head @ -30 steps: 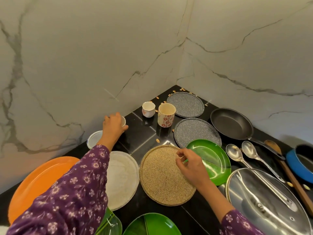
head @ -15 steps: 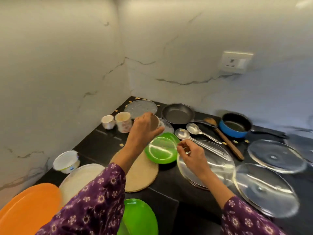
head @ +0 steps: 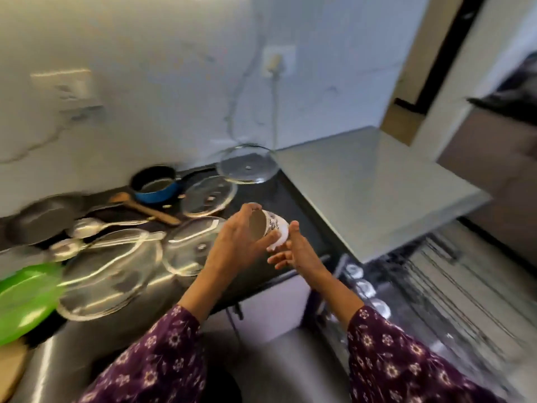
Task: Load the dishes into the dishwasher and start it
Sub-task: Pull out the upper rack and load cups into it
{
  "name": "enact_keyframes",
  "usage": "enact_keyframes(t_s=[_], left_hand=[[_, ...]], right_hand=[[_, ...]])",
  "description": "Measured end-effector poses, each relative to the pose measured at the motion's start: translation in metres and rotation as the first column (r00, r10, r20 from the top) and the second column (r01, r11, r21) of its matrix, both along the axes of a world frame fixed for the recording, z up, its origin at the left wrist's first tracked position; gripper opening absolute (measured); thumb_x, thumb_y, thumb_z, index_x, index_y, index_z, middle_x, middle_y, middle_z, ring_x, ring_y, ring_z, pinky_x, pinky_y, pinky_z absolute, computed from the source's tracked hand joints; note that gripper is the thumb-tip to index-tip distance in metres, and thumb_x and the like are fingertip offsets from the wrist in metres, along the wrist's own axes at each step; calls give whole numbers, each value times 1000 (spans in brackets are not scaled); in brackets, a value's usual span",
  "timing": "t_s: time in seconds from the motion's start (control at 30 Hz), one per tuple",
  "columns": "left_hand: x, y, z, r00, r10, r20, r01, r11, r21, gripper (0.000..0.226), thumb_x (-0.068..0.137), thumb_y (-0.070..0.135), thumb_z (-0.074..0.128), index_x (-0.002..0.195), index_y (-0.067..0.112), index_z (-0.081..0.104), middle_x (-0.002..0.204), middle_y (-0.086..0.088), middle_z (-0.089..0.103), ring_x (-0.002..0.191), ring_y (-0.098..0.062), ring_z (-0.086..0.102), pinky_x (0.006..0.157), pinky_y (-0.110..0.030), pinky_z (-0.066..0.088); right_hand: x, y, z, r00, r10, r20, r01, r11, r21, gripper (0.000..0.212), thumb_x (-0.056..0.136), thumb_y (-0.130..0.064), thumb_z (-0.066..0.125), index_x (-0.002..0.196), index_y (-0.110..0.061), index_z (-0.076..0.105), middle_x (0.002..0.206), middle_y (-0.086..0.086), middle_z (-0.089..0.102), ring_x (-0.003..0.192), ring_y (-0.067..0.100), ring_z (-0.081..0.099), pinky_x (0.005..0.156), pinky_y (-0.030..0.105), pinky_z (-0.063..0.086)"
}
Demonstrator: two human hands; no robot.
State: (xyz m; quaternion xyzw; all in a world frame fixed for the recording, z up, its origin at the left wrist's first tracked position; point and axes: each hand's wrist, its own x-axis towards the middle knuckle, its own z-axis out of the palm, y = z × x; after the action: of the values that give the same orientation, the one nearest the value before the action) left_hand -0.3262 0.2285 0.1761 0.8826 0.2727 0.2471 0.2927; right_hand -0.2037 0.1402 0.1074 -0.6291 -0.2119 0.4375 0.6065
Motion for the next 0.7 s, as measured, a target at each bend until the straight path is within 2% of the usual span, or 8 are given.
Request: enact_keyframes(t_s=[0.1,0.17,0.27,0.43,0.5,0.57,0.63,0.7], left_hand=[[64,-60,-21,990,-136,-24,134,988,-81,55,77,42,72,122,19,49,108,2,61,96,-17,58,78,-25,43],[99,-95,-37,969,-248,-24,244,963,-117,57,78,42,72,123,18,48,107,5,59,96,-13,56,77,-22,40],[137,-137,-63,923,-381,-57,372,919,-129,60,78,41,73,125,13,48,111,-1,60,99,-16,57,80,-23,41],[192,-196,-109,809,-562,-170,538,826,-168,64,79,48,69,128,17,41,108,0,56,96,-17,57,75,-23,39],[210,-215,-124,747,-618,-245,598,786,-159,73,78,57,65,132,16,37,114,-2,55,102,-20,56,77,-24,40],[225,-227,-135,696,-636,-333,639,760,-116,90,74,69,56,139,11,33,128,-8,52,114,-25,52,89,-30,42],[240,-234,-145,682,-616,-394,651,757,-58,96,74,73,49,143,10,28,139,-13,45,126,-28,44,100,-36,39],[254,-234,-155,705,-573,-417,634,773,9,86,81,66,48,144,10,28,143,-14,40,132,-29,35,107,-38,33]], right_hand=[[47,-71,-14,971,-176,-164,171,984,-45,71,86,-69,18,96,-13,61,69,7,69,56,18,65,50,24,49],[74,-115,-26,939,-267,-216,260,964,-61,70,92,-65,19,98,-13,65,71,8,67,58,18,63,53,25,48],[102,-165,-42,918,-313,-244,310,949,-53,68,94,-63,21,95,-12,66,67,5,63,59,15,58,59,27,47],[143,-241,-72,881,-398,-257,386,917,-95,48,97,-50,36,96,-9,61,66,7,56,52,15,52,50,27,44],[157,-269,-87,873,-437,-218,418,899,-130,44,97,-48,39,98,-8,59,71,10,56,56,17,53,52,28,45],[166,-293,-99,868,-482,-122,453,868,-202,35,97,-44,43,100,-12,57,81,10,58,60,17,57,51,28,48],[175,-317,-115,867,-494,63,485,812,-324,19,95,-41,48,99,-24,56,96,8,61,73,18,63,57,32,55],[180,-340,-135,868,-408,284,496,754,-432,18,93,-39,53,106,-26,54,106,6,62,85,18,63,66,32,57]])
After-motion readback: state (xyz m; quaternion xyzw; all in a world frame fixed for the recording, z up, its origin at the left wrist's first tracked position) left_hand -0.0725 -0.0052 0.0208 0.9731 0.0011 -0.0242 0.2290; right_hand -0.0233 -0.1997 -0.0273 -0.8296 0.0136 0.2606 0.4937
